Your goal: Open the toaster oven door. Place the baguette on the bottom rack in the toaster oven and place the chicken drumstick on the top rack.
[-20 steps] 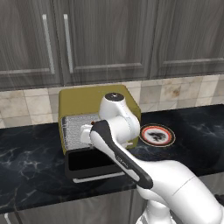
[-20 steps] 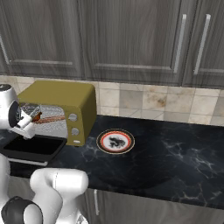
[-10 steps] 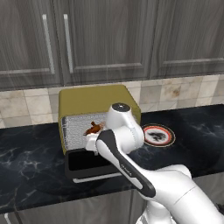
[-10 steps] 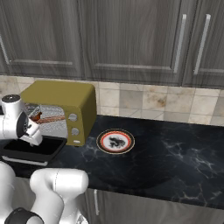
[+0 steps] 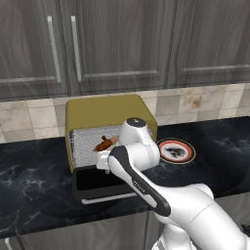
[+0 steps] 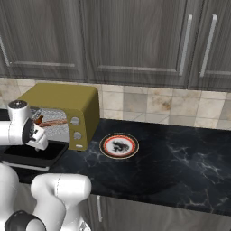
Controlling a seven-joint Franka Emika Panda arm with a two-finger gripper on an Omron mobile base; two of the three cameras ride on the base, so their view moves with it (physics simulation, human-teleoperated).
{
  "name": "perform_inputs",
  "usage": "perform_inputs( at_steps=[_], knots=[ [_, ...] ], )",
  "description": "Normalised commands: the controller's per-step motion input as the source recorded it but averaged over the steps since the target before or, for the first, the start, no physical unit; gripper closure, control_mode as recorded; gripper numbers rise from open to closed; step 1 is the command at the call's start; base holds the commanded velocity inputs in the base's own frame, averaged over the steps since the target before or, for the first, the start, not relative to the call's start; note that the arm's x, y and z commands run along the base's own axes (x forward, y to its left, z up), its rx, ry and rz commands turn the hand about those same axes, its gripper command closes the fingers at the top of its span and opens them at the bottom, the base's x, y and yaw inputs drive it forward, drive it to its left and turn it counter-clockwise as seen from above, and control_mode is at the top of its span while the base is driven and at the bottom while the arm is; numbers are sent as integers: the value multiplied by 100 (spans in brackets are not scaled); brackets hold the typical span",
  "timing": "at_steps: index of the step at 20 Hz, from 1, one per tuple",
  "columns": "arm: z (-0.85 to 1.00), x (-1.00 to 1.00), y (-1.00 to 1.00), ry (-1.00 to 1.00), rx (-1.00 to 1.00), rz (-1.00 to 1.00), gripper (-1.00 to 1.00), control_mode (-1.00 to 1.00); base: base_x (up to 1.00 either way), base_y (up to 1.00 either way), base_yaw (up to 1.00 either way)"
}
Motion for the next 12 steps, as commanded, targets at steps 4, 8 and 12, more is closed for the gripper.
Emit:
perform_inputs(
  at_steps=[4, 8, 12],
  knots=[
    [-4, 9, 0, -1, -2, 0, -100, -100, 0, 0, 0],
    [-10, 13, 0, 0, -4, 0, -100, -100, 0, 0, 0],
    [-9, 12, 0, 1, -1, -2, -100, -100, 0, 0, 0]
  ],
)
